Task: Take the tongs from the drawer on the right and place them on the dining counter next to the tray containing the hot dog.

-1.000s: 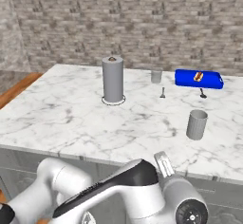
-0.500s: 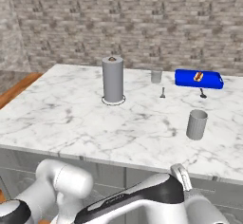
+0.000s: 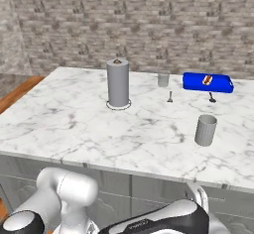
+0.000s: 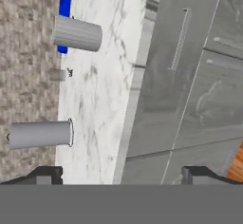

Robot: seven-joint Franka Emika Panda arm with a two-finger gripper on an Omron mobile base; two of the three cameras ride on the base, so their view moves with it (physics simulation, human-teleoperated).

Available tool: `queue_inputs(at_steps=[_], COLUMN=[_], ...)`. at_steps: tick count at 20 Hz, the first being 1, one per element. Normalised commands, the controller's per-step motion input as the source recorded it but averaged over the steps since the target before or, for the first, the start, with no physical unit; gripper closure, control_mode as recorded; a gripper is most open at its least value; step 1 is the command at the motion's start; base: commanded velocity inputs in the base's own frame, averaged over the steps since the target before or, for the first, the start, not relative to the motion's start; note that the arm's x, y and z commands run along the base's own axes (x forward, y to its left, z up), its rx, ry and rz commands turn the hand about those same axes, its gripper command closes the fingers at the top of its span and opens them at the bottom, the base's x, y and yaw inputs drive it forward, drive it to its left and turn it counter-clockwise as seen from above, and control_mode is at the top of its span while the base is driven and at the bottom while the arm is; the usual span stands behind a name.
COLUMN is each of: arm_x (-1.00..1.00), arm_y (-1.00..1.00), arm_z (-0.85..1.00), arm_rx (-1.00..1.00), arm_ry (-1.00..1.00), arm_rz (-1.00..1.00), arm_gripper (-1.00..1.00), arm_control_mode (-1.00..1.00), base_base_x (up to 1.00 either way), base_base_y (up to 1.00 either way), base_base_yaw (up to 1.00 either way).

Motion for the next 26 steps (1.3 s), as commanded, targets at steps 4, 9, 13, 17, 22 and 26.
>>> queue_inputs(at_steps=[4, 9, 13, 17, 22, 26], arm_x=[-0.07, 0.00, 0.07, 0.37, 0.46, 0.43], arm_y=[-0.01, 0.00, 0.00, 0.00, 0.00, 0.00], arm_z=[-0.31, -0.35, -0.36, -0.23, -0.16, -0.18], arm_rx=[0.22, 0.18, 0.13, 0.01, 0.00, 0.00], arm_ry=[-0.10, -0.13, -0.12, -0.10, -0.07, -0.07], arm_rz=[0.00, -0.02, -0.05, -0.03, 0.00, 0.00], arm_gripper=[-1.00, -1.00, -1.00, -1.00, -1.00, -1.00], arm_control_mode=[-1.00, -1.00, -1.00, -1.00, -1.00, -1.00], base_base_x=[0.00, 0.00, 0.00, 0.00, 0.00, 0.00], base_base_y=[0.00, 0.00, 0.00, 0.00, 0.00, 0.00], base_base_yaw=[0.00, 0.00, 0.00, 0.00, 0.00, 0.00])
